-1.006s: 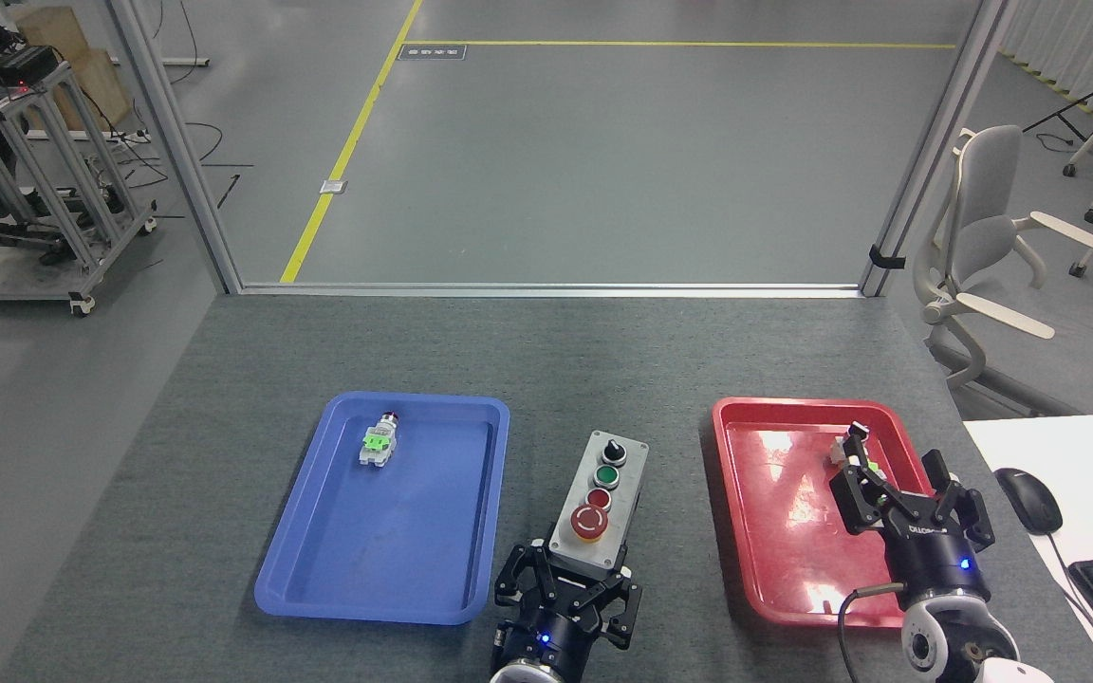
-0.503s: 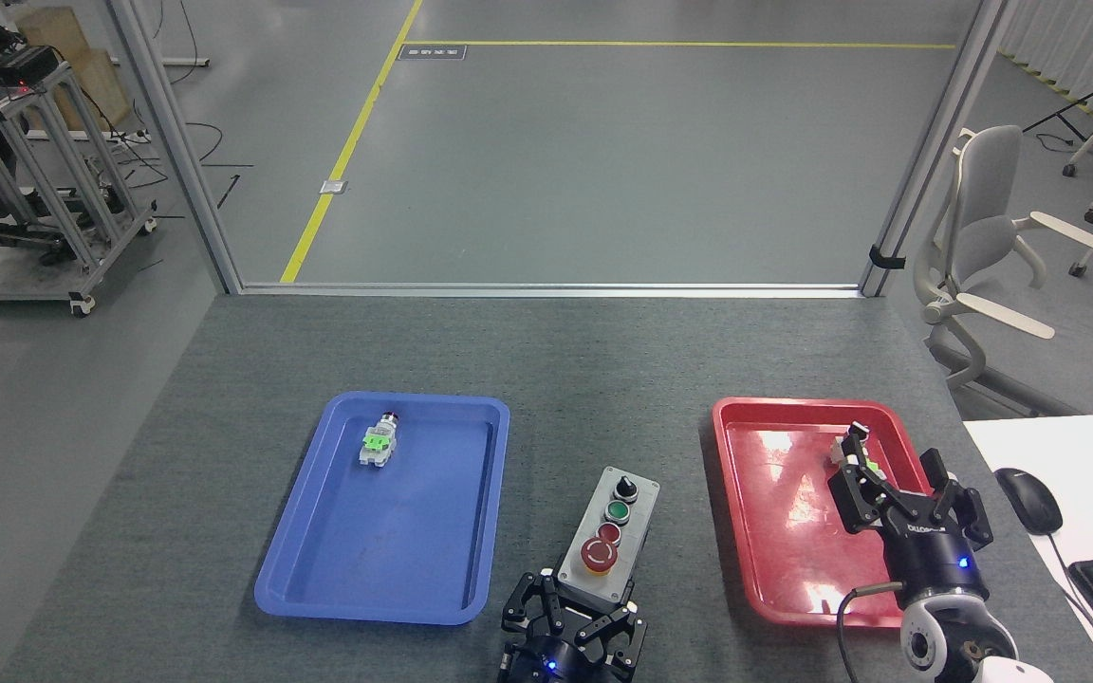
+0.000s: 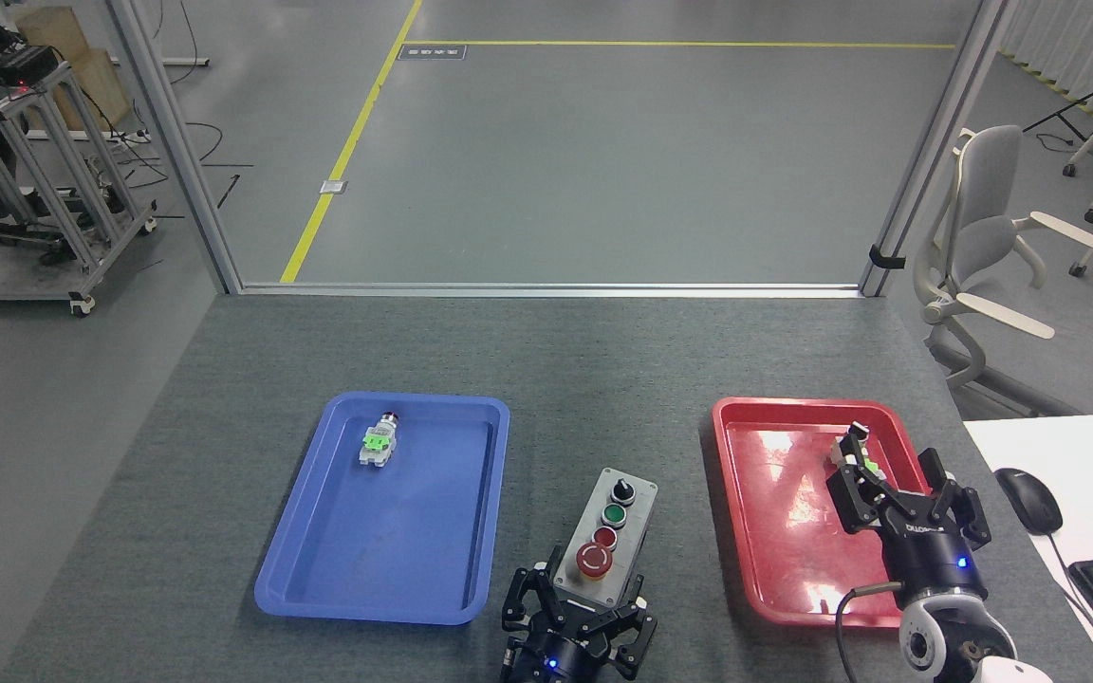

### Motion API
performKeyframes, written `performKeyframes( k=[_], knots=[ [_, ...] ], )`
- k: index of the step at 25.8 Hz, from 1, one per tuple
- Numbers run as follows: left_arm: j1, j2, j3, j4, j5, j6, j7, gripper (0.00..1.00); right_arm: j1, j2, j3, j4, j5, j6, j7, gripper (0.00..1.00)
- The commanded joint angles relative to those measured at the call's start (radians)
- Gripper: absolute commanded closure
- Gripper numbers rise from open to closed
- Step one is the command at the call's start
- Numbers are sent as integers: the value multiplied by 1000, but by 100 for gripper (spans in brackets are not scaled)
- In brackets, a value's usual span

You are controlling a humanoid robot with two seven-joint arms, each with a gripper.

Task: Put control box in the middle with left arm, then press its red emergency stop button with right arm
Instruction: 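Open the left gripper and withdraw it back toward the blue tray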

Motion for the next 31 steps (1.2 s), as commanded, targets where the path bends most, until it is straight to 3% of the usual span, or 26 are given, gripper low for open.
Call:
performKeyframes(
  k=[1, 7, 12, 18, 21, 25, 31],
  knots=[
    [58, 24, 15, -103, -7, 9, -7, 0, 0, -1, 0, 1, 0, 1, 0, 0],
    [149, 165, 108, -338, -10, 38, -15, 0, 2, -1, 0, -1, 0, 3, 0, 0],
    [185, 241, 246, -474, -10, 30, -32, 0, 2, -1, 0, -1, 0, 3, 0, 0],
    [172, 319, 366, -442, -7, 12, -46, 0, 2, -1, 0, -1, 0, 0, 0, 0],
    [165, 359, 421, -427, 2, -70, -46, 0, 3, 1, 0, -1, 0, 0, 0, 0],
    [165, 349, 555, -405, 7, -183, -44, 0, 3, 1, 0, -1, 0, 1, 0, 0],
    [159, 351, 566, -382, 2, -192, -44, 0, 3, 2, 0, -1, 0, 0, 0, 0]
  ],
)
